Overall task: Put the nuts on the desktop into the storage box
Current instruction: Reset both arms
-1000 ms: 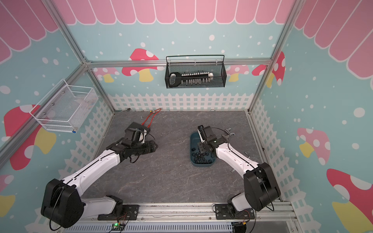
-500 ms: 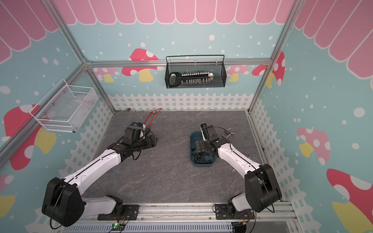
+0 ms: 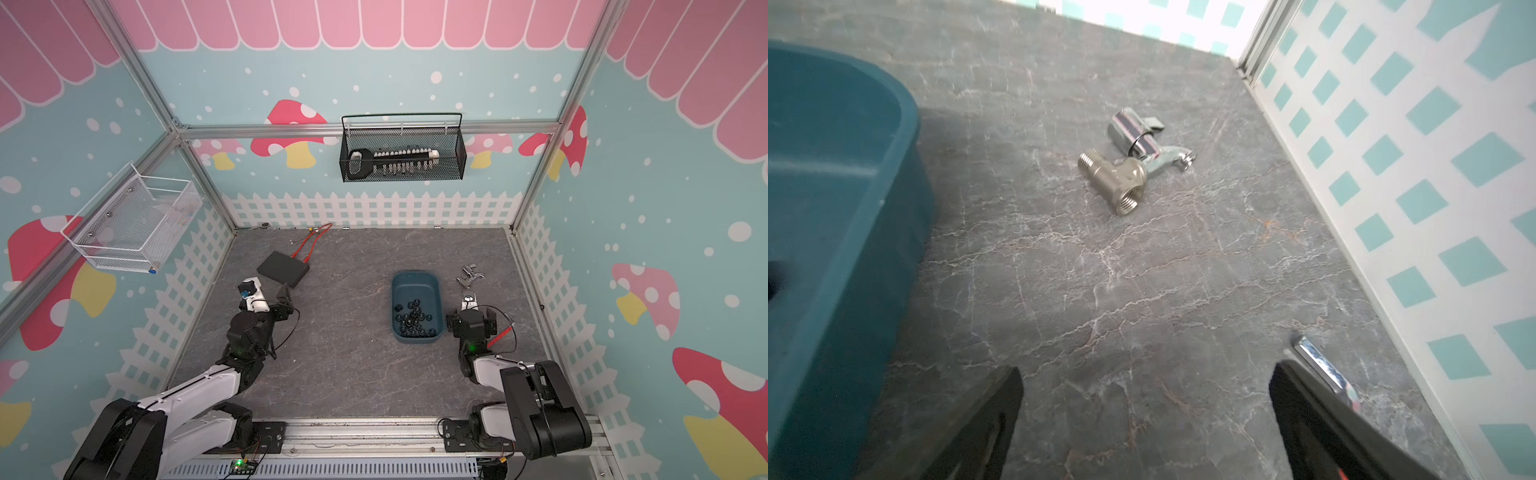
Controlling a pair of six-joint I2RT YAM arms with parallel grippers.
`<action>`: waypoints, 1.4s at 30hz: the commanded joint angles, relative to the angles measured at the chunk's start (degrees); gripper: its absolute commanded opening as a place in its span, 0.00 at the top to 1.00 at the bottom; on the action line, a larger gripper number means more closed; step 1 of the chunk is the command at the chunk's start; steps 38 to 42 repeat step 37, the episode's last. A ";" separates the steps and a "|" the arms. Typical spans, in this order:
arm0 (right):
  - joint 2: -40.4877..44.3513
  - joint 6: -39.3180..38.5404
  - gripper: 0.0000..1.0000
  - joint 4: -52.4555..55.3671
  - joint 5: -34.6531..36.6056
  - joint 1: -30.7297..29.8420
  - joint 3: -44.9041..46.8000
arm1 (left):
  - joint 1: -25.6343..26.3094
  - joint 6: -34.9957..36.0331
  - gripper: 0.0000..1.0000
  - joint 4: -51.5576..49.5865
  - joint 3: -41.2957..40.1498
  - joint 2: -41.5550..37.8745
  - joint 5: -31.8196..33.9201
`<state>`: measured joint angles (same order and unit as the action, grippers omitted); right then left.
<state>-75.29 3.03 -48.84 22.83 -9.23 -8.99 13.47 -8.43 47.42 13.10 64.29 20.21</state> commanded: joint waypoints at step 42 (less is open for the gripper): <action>-11.52 -1.89 0.00 -25.85 -17.03 8.97 -2.85 | -7.71 4.19 0.01 28.92 -1.24 23.56 -8.65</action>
